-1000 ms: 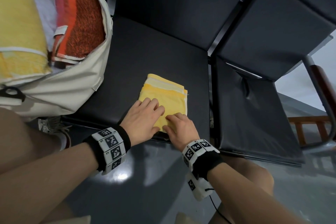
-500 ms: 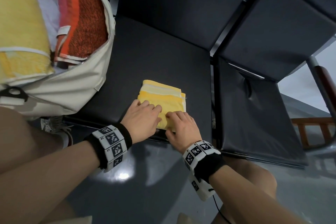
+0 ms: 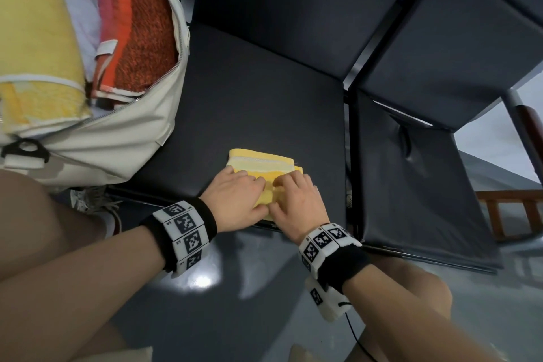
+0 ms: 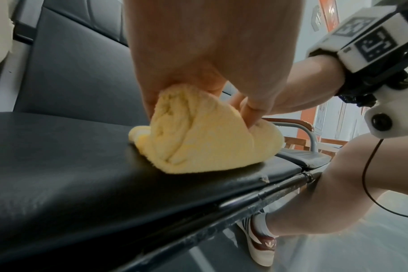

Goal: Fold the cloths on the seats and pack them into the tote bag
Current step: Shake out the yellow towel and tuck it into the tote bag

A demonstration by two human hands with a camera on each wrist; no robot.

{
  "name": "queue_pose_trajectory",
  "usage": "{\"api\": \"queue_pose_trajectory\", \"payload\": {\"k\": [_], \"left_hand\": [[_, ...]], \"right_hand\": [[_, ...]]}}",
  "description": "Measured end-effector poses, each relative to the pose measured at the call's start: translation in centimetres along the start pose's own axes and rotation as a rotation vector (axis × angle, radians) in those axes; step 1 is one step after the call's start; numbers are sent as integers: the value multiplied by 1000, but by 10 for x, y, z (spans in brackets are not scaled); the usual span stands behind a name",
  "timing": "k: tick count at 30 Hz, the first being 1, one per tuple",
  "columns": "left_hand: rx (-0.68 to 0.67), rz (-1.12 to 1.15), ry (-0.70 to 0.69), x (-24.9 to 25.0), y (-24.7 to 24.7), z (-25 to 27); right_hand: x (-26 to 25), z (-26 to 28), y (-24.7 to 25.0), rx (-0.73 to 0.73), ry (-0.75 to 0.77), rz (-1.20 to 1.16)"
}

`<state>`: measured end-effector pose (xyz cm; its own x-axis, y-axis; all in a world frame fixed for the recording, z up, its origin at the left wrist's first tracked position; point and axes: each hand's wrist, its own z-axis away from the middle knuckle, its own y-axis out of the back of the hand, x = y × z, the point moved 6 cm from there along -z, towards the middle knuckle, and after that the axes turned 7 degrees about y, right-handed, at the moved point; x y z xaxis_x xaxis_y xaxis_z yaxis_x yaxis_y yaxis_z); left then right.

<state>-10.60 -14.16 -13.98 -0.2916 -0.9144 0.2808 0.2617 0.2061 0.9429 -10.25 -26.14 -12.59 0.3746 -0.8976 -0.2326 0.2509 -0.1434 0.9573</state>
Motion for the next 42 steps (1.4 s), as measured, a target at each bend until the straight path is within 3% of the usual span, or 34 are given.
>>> {"api": "queue_pose_trajectory", "payload": {"k": [4, 12, 18, 21, 23, 27, 30, 35, 38, 42], "left_hand": [[42, 24, 51, -7, 1, -4], [213, 74, 3, -7, 12, 1], [68, -75, -77, 4, 1, 9], [37, -130, -66, 7, -1, 9], [35, -112, -48, 7, 2, 8], [37, -33, 50, -2, 4, 4], [70, -30, 75, -5, 6, 1], [55, 27, 94, -13, 6, -3], [150, 115, 81, -15, 12, -3], [334, 64, -10, -14, 18, 1]], "right_hand": [[-8, 13, -3, 83, 96, -11], [-6, 2, -6, -57, 64, 40], [3, -8, -5, -210, -170, -233], [9, -10, -6, -259, -198, -307], [11, -12, -5, -234, -144, -242], [8, -6, 9, 44, 11, -91], [-2, 6, 15, 144, 106, -23], [-6, 15, 1, 114, 192, 10], [-1, 4, -6, 79, 175, -18], [-2, -10, -13, 12, 148, 68]]}}
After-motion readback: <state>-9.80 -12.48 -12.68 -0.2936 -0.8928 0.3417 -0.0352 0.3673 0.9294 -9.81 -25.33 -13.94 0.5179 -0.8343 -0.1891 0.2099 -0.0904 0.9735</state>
